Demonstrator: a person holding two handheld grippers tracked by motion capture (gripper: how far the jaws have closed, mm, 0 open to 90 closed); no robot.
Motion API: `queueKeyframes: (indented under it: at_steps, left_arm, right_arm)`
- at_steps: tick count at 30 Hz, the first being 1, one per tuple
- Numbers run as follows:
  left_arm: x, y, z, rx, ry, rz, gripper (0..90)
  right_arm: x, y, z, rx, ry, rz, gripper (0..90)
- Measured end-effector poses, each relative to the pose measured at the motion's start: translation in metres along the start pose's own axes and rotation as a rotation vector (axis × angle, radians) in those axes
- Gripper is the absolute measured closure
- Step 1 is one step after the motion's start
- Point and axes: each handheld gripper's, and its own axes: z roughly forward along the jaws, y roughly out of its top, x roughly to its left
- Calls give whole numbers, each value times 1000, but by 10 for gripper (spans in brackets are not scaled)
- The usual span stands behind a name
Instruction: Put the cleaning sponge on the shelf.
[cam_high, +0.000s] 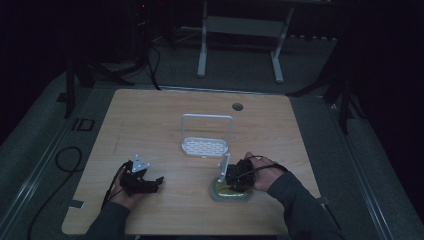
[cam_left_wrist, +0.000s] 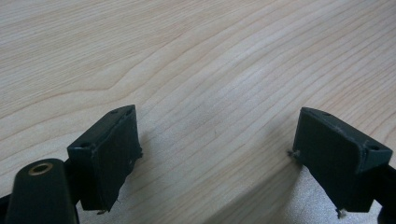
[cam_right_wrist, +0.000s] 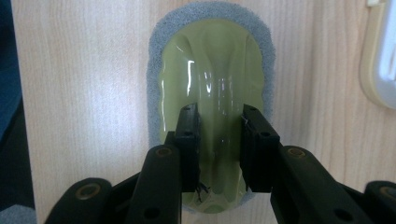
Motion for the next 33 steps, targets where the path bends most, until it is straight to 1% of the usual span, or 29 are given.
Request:
queueKeyframes:
  at_steps: [3, 4, 7, 14, 18, 20, 24, 31, 33]
  left_arm:
    - [0, 0, 0, 0, 0, 0, 146]
    - [0, 0, 0, 0, 0, 0, 147]
    - [0, 0, 0, 2, -1, 1, 146]
    - [0, 0, 0, 1, -1, 1, 146]
    - [0, 0, 0, 1, -1, -1, 147]
    - [0, 0, 0, 1, -1, -1, 146]
    - [0, 0, 0, 1, -1, -1, 146]
    - [0, 0, 0, 1, -1, -2, 146]
    - [0, 0, 0, 1, -1, -2, 146]
  right_arm:
    - [-1, 1, -1, -7, -9, -4, 711]
    - [-2, 2, -1, -12, -19, -3, 711]
    - [-2, 4, -2, -16, -31, 1, 711]
    - [-5, 10, -4, -41, -49, 12, 711]
    - [-7, 14, -5, -50, -63, 10, 711]
    - [-8, 16, -5, -62, -69, 16, 712]
    - [-10, 18, -6, -65, -77, 35, 711]
    - [-12, 21, -7, -78, -98, 46, 712]
    - [-12, 21, -7, -78, -98, 46, 712]
